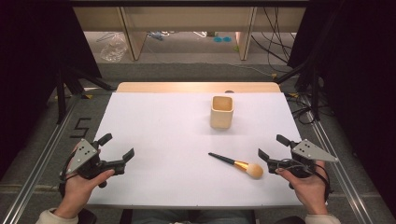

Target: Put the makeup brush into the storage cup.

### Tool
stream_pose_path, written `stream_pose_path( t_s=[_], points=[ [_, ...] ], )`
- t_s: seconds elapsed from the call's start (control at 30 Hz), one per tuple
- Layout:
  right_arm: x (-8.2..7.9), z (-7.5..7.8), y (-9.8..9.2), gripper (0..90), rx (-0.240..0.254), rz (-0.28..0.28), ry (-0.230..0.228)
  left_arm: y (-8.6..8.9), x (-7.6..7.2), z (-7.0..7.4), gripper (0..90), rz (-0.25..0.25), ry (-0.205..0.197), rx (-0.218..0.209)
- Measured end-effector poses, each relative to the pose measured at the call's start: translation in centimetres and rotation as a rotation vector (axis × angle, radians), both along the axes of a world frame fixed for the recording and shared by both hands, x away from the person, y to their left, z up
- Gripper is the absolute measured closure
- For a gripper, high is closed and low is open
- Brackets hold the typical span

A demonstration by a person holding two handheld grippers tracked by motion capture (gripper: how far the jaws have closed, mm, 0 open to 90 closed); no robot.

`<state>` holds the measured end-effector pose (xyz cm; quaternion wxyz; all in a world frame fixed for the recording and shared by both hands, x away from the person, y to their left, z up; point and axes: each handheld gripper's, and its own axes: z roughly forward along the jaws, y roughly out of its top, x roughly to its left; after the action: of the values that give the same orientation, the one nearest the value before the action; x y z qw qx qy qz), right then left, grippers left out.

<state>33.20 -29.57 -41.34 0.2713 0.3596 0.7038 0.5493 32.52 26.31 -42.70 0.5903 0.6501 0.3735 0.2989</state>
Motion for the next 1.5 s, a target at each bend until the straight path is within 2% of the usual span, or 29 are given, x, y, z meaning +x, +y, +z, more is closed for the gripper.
stream_pose_path(
  t_s=[0.17, 0.4, 0.6, 0.73, 0.77, 0.8, 0.97, 1.1, 1.5],
  points=[
    [0.4, 0.6, 0.3, 15.5, -0.026, 0.004, -0.01, 0.0, 0.0, 0.0, 2.0, -0.001, 0.0, -0.002],
    [1.2, 0.8, 1.2, 15.6, -0.042, 0.013, 0.001, 0.0, 0.0, 0.0, 2.2, -0.001, 0.0, 0.001],
    [2.2, 1.2, 2.0, 15.5, -0.028, 0.032, -0.011, -0.1, 0.0, 0.0, 2.4, -0.001, 0.003, 0.005],
    [3.2, 1.6, 2.7, 15.6, -0.042, 0.04, -0.03, 0.0, 0.0, 0.0, 2.5, 0.0, 0.002, 0.004],
    [3.3, 1.7, 2.9, 15.6, -0.046, 0.042, -0.022, 0.0, 0.0, 0.0, 2.5, -0.001, 0.003, 0.001],
    [3.6, 1.6, 3.0, 15.6, -0.049, 0.044, -0.039, 0.0, 0.0, 0.0, 2.5, -0.001, 0.003, 0.002],
    [4.2, 1.8, 3.6, 15.6, -0.044, 0.058, -0.02, 0.0, 0.0, 0.0, 2.6, -0.002, 0.002, 0.0],
    [4.7, 2.1, 3.9, 15.6, -0.046, 0.067, -0.042, 0.0, 0.0, 0.0, 2.6, -0.001, 0.002, 0.002],
    [6.1, 2.2, 5.0, 15.7, -0.054, 0.079, -0.01, 0.0, 0.0, 0.0, 2.9, -0.003, 0.004, 0.001]
  ],
)
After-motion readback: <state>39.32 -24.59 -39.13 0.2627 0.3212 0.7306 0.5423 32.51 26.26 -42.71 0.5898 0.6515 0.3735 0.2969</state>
